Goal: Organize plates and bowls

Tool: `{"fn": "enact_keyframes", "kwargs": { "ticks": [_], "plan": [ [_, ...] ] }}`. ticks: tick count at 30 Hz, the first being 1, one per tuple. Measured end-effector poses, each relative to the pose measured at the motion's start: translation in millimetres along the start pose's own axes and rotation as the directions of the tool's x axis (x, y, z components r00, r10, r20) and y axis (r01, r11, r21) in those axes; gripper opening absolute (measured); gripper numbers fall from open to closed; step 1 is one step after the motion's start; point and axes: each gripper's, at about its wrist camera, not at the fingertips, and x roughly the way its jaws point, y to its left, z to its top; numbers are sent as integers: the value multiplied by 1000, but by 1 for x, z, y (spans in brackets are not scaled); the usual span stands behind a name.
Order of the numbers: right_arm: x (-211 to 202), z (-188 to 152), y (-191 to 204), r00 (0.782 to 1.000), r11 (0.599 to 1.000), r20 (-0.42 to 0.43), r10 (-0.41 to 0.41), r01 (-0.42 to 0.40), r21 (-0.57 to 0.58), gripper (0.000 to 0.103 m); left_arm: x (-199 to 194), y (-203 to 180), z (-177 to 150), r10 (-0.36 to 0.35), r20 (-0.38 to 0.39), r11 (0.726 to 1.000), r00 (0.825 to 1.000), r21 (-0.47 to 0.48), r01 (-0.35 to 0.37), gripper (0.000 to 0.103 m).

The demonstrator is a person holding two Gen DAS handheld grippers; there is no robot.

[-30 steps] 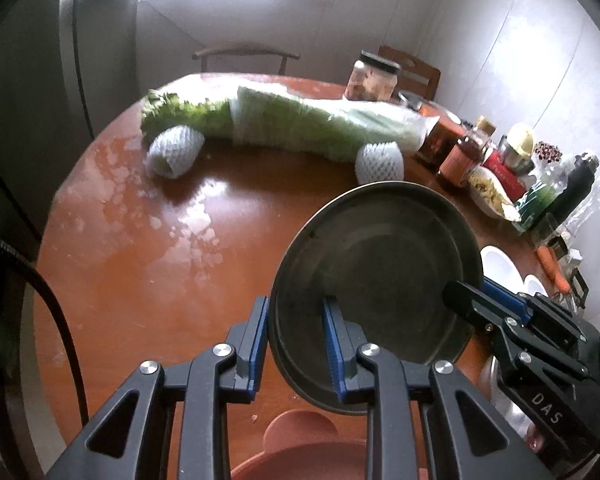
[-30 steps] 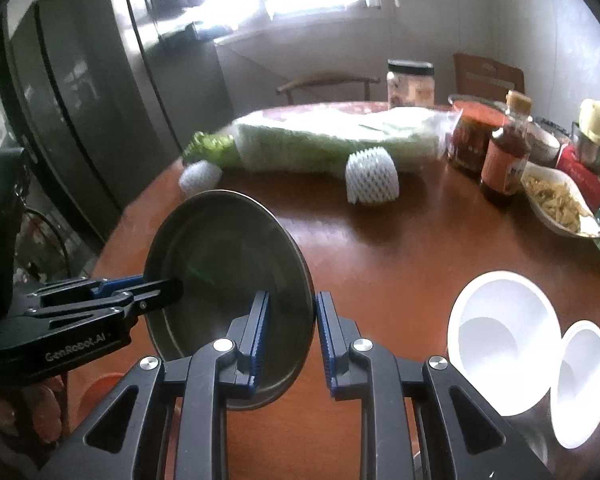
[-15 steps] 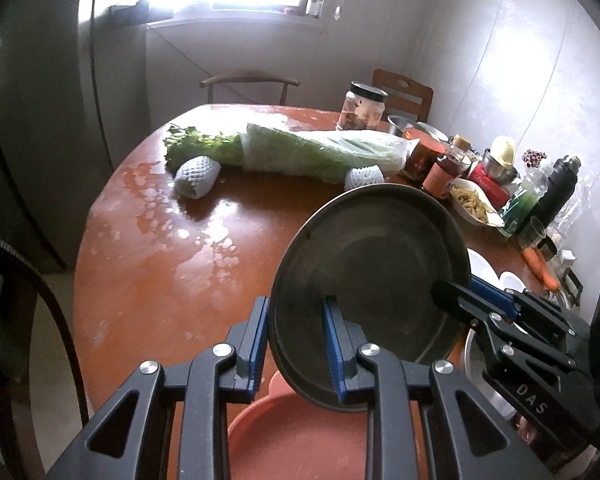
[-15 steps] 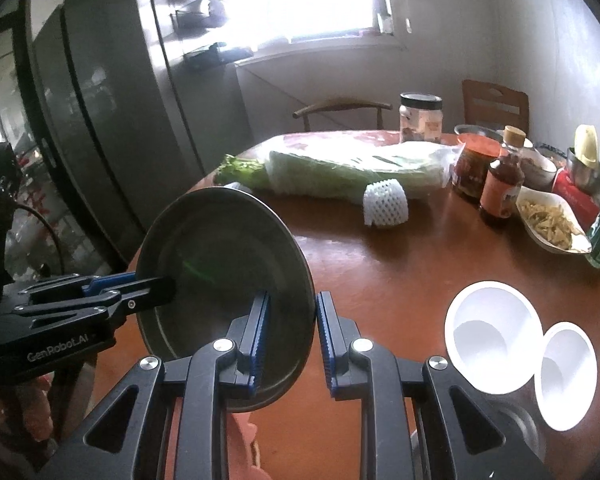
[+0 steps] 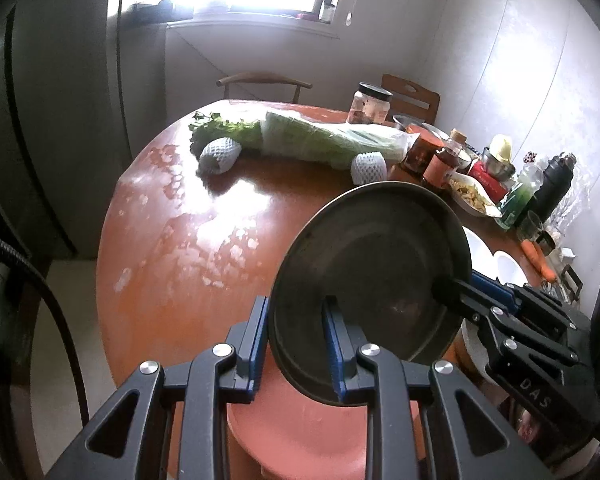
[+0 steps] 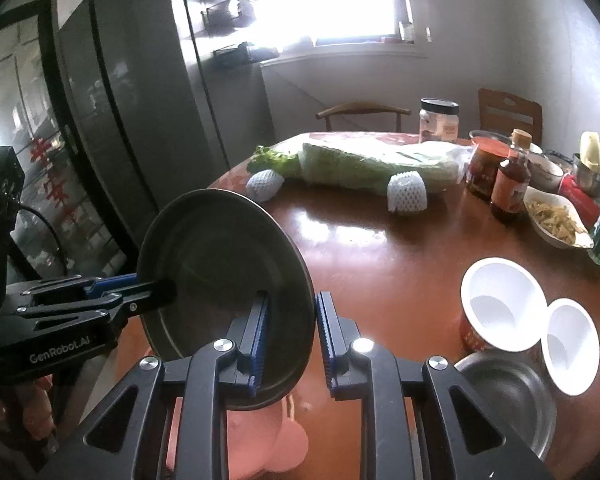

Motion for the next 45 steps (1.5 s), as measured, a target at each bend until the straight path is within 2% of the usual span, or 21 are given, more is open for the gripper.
{"fn": "enact_keyframes", "kwargs": {
  "ticks": [20,35,45],
  "plan": [
    [-17,-41,28,998,997,-47,28,-31,-73,25,-24,6,-45,59,-12,998,998,-6,-59,27],
    [7,-60,28,990,996,-137,30,-42,-82,25,5,14,-58,77,-85,997,993,-20,-79,27],
    [24,-68,28,984,995,-175,18,-35,-96,25,16,12,-64,122,-86,993,989,0,-122,27]
  ]
}}
